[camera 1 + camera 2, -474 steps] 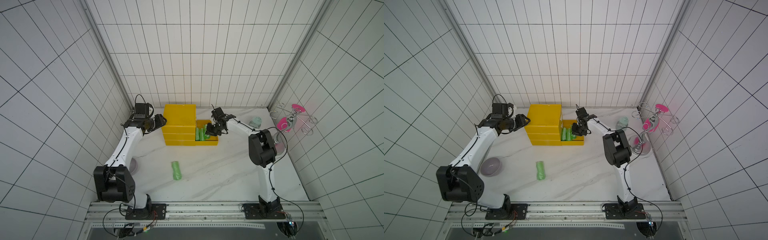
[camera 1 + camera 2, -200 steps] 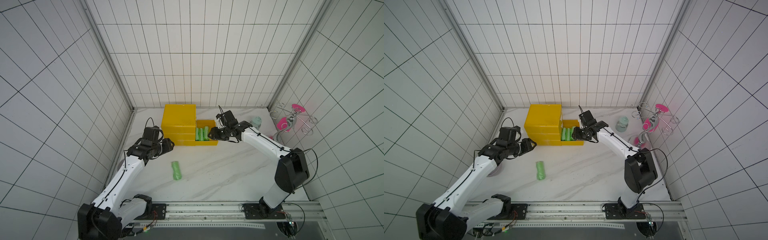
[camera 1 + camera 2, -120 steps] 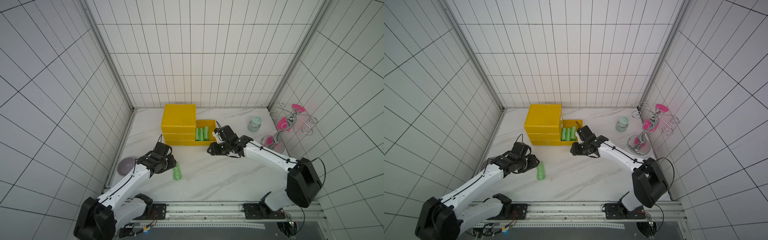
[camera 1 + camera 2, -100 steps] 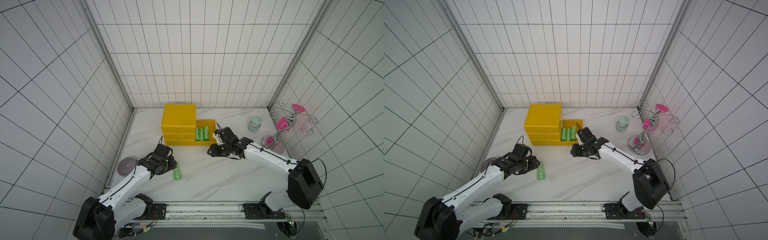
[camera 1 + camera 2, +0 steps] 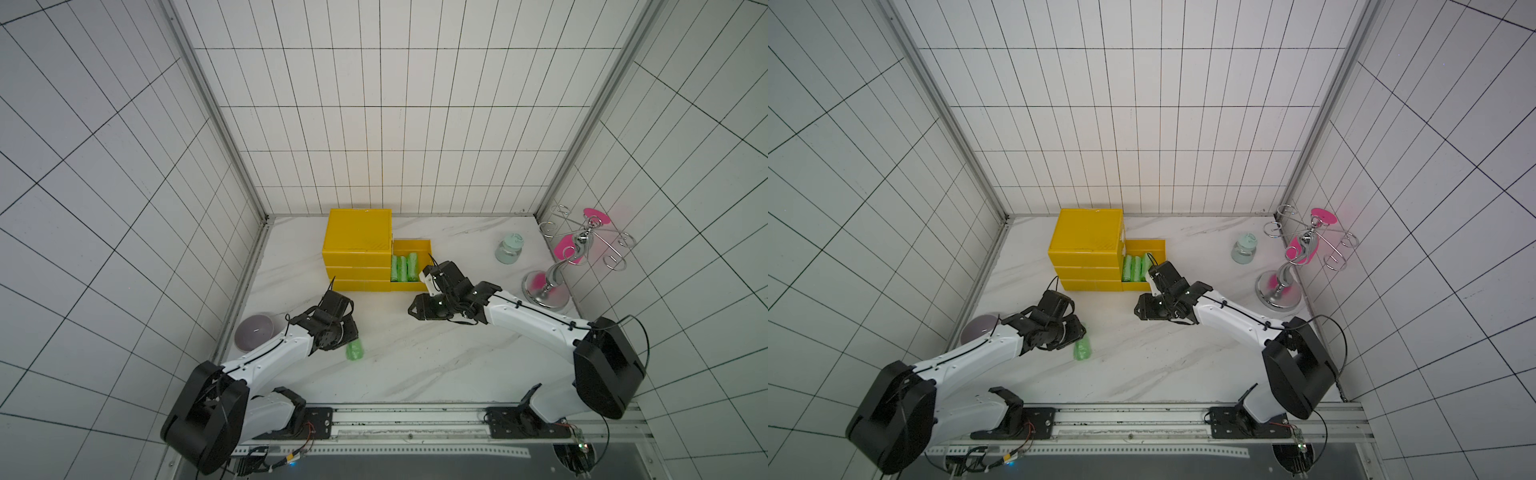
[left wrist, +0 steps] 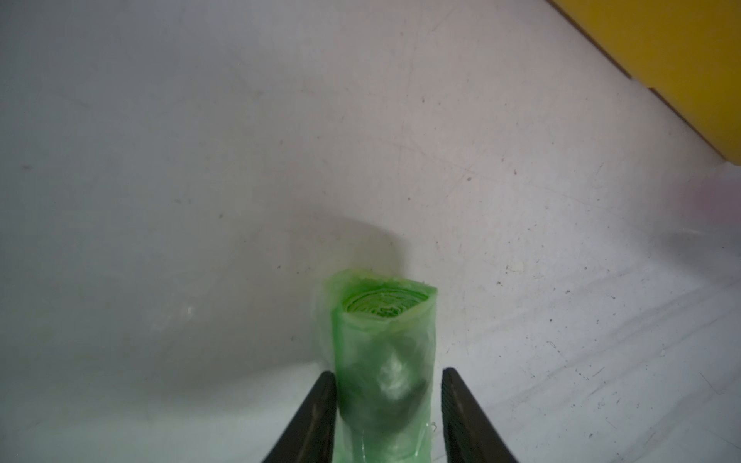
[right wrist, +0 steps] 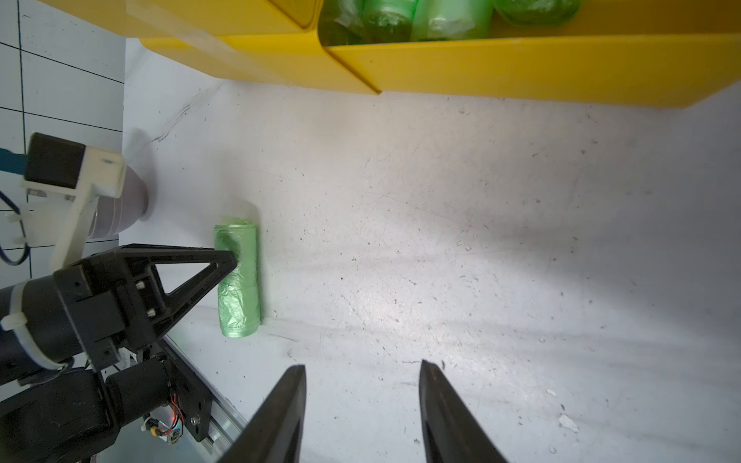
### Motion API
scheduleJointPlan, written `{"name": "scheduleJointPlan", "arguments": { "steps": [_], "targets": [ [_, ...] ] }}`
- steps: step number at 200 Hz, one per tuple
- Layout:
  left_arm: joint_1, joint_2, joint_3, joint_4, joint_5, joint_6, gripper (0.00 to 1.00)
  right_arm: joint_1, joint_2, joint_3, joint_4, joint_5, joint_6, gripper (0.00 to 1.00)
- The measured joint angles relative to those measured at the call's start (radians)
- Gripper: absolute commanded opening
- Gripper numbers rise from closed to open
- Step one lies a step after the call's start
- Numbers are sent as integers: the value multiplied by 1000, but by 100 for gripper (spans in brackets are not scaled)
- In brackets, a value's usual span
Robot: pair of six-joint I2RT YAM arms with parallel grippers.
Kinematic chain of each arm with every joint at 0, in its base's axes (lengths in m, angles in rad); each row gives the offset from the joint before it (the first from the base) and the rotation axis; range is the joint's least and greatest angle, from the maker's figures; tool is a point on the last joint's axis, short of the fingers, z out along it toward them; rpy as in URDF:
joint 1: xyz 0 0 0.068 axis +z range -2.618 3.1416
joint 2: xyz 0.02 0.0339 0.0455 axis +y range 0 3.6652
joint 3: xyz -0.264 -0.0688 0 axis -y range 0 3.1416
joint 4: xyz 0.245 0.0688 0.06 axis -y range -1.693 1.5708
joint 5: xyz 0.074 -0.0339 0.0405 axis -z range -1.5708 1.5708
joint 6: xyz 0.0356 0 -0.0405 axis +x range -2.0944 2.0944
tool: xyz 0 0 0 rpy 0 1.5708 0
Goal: Sort the rolls of trash bags by color and place them into the drawer
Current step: Pick up the roll of trash bags from the center of the board.
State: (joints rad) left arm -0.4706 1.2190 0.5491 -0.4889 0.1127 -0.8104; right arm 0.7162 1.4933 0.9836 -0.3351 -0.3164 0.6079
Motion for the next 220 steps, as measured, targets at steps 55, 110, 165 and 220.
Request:
{"name": "scheduleJointPlan", "arguments": {
  "steps": [55, 110, 165, 220],
  "targets": [
    [0, 47, 18, 55, 44, 10, 19, 2, 0, -47, 76, -103, 32, 53],
    [0, 24, 144, 42, 141, 5, 19, 5, 8, -98, 234, -280, 109, 57],
    [0, 16, 248, 66, 276, -27, 19, 6, 44, -98, 399, -416, 200, 57],
    [-10, 17, 288, 81, 364, -59, 20, 7, 53, -98, 494, -486, 269, 46]
  ]
}}
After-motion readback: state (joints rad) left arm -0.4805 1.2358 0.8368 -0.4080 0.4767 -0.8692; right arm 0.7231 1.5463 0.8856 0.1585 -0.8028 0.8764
